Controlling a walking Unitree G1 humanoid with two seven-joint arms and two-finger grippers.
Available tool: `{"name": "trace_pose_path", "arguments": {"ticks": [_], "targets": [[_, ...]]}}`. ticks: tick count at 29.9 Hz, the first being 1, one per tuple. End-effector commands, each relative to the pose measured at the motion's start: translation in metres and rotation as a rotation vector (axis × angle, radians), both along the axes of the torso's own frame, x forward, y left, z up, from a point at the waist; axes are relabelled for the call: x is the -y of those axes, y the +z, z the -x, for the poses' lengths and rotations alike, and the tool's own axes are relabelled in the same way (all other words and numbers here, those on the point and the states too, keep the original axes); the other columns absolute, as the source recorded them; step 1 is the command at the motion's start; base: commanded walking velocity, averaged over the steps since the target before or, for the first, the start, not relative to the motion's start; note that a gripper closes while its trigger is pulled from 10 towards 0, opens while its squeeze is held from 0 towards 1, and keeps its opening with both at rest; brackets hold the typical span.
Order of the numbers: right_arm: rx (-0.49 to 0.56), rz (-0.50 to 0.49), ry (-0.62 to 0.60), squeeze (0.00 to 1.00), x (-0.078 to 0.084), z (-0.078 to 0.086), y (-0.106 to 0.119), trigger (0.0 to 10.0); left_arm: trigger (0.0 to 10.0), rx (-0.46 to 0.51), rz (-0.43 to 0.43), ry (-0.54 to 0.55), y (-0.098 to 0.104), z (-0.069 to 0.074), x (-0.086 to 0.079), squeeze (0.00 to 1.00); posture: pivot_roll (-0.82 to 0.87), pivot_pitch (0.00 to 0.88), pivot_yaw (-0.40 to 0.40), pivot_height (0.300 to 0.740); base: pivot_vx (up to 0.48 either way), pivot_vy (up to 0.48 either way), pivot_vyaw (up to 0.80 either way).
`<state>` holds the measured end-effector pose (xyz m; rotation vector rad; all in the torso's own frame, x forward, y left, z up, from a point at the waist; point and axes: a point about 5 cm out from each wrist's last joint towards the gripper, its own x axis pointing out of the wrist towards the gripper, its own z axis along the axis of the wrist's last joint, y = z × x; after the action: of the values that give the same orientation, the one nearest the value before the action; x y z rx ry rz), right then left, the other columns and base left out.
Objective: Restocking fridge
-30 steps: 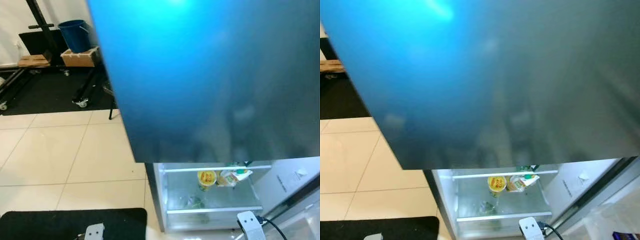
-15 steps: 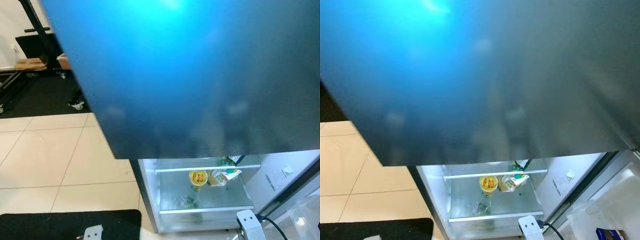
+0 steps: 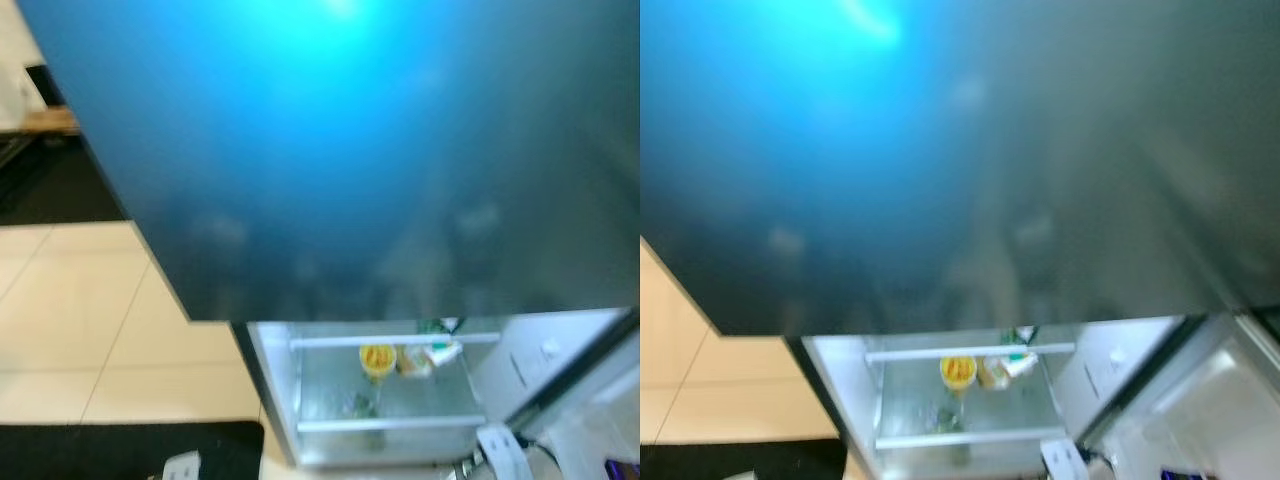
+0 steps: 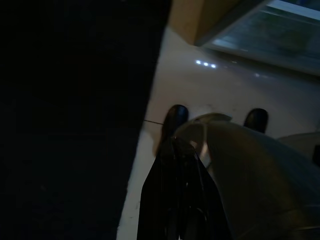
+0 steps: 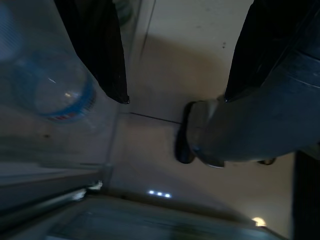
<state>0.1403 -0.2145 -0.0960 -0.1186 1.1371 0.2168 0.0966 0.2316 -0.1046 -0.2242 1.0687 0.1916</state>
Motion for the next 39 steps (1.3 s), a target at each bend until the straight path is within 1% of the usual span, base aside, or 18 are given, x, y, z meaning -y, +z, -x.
{"name": "trace_pose_path", "arguments": {"ticks": [1,2,3,6,10,13,22,29,39], "targets": [[0.009,-0.007,-0.021,0.00,0.000,-0.002,0.001,10.0,10.0,-0.015,-0.024,0.035,0.001,0.006,-0.013,0.00,-0.06,0.000,-0.008,0.740,0.000,0.000,0.00],[0.010,-0.010,-0.022,0.00,0.000,-0.003,0.001,10.0,10.0,-0.007,-0.022,0.057,0.002,0.005,-0.015,0.00,-0.06,0.000,-0.006,0.740,0.000,0.000,0.00],[0.004,-0.002,0.006,0.00,0.001,-0.003,0.001,10.0,10.0,0.001,-0.024,0.064,0.004,0.004,-0.018,0.00,-0.06,0.000,-0.004,0.740,0.000,0.000,0.00],[0.001,0.009,0.029,0.00,0.001,-0.004,0.001,10.0,10.0,0.002,-0.029,0.054,0.004,0.003,-0.019,0.00,-0.06,0.000,-0.003,0.740,0.000,0.000,0.00],[0.011,0.003,-0.007,0.00,0.003,-0.005,0.003,10.0,10.0,0.002,-0.037,0.074,0.005,0.001,-0.021,0.00,-0.06,0.000,-0.012,0.740,0.000,0.000,0.00],[0.004,0.007,0.006,0.00,0.002,-0.004,0.002,10.0,10.0,-0.012,-0.036,0.063,0.003,0.004,-0.017,0.00,-0.07,0.000,-0.003,0.740,-0.287,0.000,0.00],[0.000,0.011,0.013,0.00,0.001,-0.003,0.001,10.0,10.0,-0.028,-0.030,0.046,0.001,0.008,-0.012,0.00,-0.07,0.000,-0.012,0.740,-0.309,0.000,0.00],[0.000,0.020,0.012,0.00,0.005,-0.003,0.002,10.0,10.0,-0.026,-0.032,0.043,0.001,0.007,-0.011,0.00,-0.07,0.000,-0.015,0.740,-0.309,0.000,0.00],[-0.003,0.039,0.003,0.00,0.006,-0.001,0.001,10.0,10.0,-0.036,-0.031,0.035,0.000,0.009,-0.010,0.00,-0.07,0.000,-0.013,0.740,-0.305,0.000,0.00]]}}
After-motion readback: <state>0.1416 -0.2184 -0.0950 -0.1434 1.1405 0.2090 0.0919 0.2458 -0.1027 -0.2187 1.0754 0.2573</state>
